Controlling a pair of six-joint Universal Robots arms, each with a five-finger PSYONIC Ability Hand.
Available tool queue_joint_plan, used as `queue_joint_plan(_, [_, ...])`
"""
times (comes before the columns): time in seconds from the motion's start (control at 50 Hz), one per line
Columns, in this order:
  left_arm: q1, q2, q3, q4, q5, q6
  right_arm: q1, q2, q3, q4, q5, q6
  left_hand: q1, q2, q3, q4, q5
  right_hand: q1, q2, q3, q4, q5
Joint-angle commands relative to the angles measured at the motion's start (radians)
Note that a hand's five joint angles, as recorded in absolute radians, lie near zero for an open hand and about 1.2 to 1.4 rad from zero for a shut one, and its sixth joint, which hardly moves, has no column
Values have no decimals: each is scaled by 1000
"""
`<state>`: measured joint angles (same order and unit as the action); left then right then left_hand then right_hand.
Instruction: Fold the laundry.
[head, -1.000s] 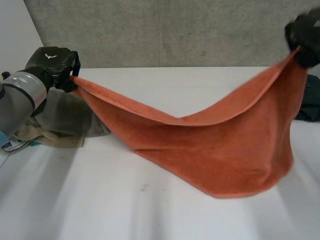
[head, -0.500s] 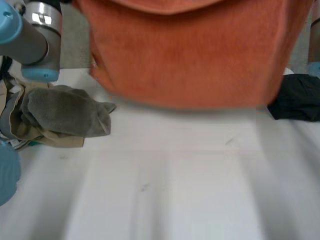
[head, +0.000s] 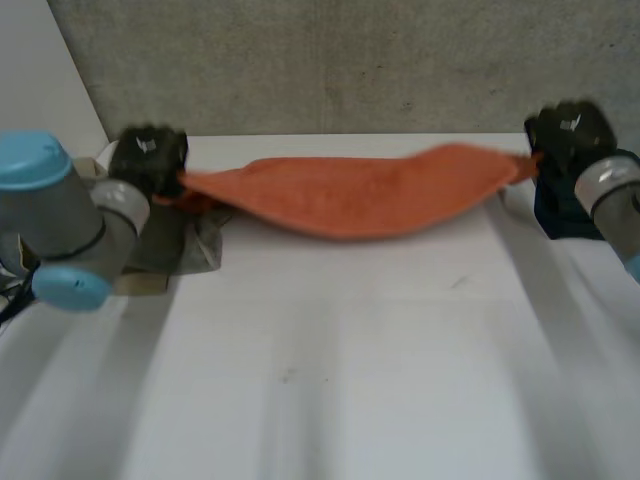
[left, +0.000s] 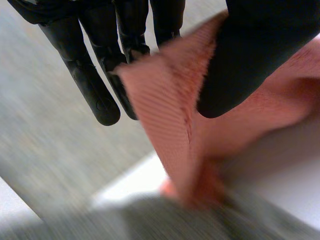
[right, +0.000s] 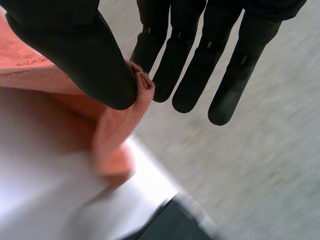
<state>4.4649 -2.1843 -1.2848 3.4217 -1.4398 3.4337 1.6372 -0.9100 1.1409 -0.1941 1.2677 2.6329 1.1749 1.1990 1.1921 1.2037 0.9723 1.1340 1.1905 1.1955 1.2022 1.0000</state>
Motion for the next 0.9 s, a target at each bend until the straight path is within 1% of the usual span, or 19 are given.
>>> queue_joint_plan(0.02, [1,118,-221,-232,70,62,-66,-67,105,310,-31,-235,221,197,204,193,249,262,206,201,194,222])
queue_joint_plan(0.04, [11,154,-267,-289,85,99,-89,-90,124,381,-25,-302,221,197,204,193,249,262,206,201,194,222])
queue_joint_plan(0.1, [30,219,-333,-383,114,171,-125,-133,158,497,-24,-393,221,197,204,193,249,262,206,201,194,222])
queue_joint_plan(0.12, [42,263,-376,-448,134,233,-147,-167,189,583,-19,-451,221,197,204,193,249,262,206,201,194,222])
queue_joint_plan(0.18, [68,322,-429,-553,160,330,-183,-230,247,731,-14,-537,221,197,204,193,249,262,206,201,194,222])
queue_joint_plan(0.2, [82,354,-454,-620,176,388,-206,-277,291,815,-13,-601,221,197,204,193,249,262,206,201,194,222])
queue_joint_plan(0.26, [94,389,-484,-725,187,469,-238,-343,345,864,-24,-706,221,197,204,193,249,262,206,201,194,222])
queue_joint_plan(0.28, [99,397,-493,-783,191,514,-258,-378,371,852,-43,-779,221,197,204,193,249,262,206,201,194,222])
queue_joint_plan(0.32, [103,394,-490,-820,191,553,-264,-389,384,835,-48,-803,221,197,204,193,249,262,206,201,194,222])
queue_joint_plan(0.38, [106,376,-449,-779,184,582,-261,-356,382,777,-48,-765,221,197,204,193,249,262,206,201,194,222])
queue_joint_plan(0.46, [97,315,-372,-679,154,543,-231,-282,341,682,-31,-673,221,197,204,193,249,262,206,201,194,222])
queue_joint_plan(0.6, [47,161,-185,-438,99,455,-145,-179,237,500,41,-508,221,197,204,193,249,262,206,201,194,222])
queue_joint_plan(0.62, [36,125,-126,-382,95,443,-119,-159,205,454,50,-481,221,197,204,193,249,262,206,201,194,222])
queue_joint_plan(0.68, [17,68,-19,-303,93,429,-85,-135,134,371,58,-433,221,197,204,193,249,262,206,201,194,222])
queue_joint_plan(0.72, [4,17,115,-231,88,423,-54,-113,19,279,79,-361,221,197,204,193,249,262,206,201,194,222])
queue_joint_plan(0.8, [-7,-43,370,-104,65,388,-23,-104,-186,113,163,-222,221,197,204,193,249,262,206,201,194,222])
queue_joint_plan(0.82, [-7,-57,460,-49,49,356,-19,-109,-251,32,192,-170,221,197,204,193,249,262,206,201,194,222])
queue_joint_plan(0.88, [-6,-72,568,26,15,290,-20,-131,-322,-139,225,-82,221,197,204,193,249,262,206,201,194,222])
queue_joint_plan(0.9, [-6,-77,619,66,1,244,-22,-139,-328,-175,226,-65,221,197,204,193,249,262,206,201,194,222])
